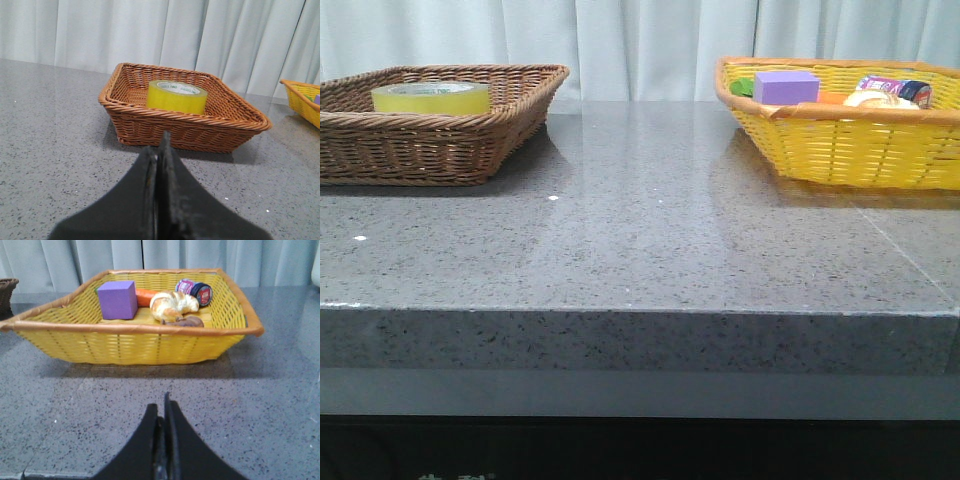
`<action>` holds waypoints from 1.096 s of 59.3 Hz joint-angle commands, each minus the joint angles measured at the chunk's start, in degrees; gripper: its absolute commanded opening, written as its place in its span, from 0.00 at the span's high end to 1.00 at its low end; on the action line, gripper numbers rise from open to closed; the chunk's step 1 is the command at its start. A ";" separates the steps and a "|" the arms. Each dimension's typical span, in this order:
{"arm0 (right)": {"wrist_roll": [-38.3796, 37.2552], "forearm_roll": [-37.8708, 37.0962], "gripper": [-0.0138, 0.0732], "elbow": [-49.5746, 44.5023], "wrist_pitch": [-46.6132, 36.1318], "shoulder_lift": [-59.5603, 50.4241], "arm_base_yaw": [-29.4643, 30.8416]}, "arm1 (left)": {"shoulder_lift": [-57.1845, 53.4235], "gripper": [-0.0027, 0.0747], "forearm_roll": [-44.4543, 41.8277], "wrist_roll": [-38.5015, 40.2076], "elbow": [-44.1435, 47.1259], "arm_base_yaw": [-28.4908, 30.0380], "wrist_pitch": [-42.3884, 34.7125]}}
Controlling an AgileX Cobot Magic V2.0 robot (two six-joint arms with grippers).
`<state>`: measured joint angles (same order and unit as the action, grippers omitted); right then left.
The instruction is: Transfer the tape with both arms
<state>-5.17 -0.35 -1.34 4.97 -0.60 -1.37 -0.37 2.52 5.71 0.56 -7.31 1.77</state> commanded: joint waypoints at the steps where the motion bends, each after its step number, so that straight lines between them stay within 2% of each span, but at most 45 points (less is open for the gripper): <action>1: 0.70 -0.08 0.92 1.22 -7.48 -1.48 0.33 | -1.00 0.99 -0.06 0.42 2.15 0.14 -5.07; 39: 0.75 0.35 0.92 1.22 -9.23 -1.54 0.37 | -1.00 0.99 -0.06 0.42 2.15 0.14 -5.07; 55: 4.80 2.32 0.92 1.22 -9.41 -1.54 1.20 | -1.00 0.99 -0.06 0.42 2.15 0.14 -5.07; 65: 4.36 2.67 0.92 1.22 -9.97 -1.54 1.40 | -1.00 0.99 -0.06 0.42 2.15 0.14 -5.07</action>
<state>-1.47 2.11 -1.56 0.79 -0.60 -0.25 -0.37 2.52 5.71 0.56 -7.31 1.77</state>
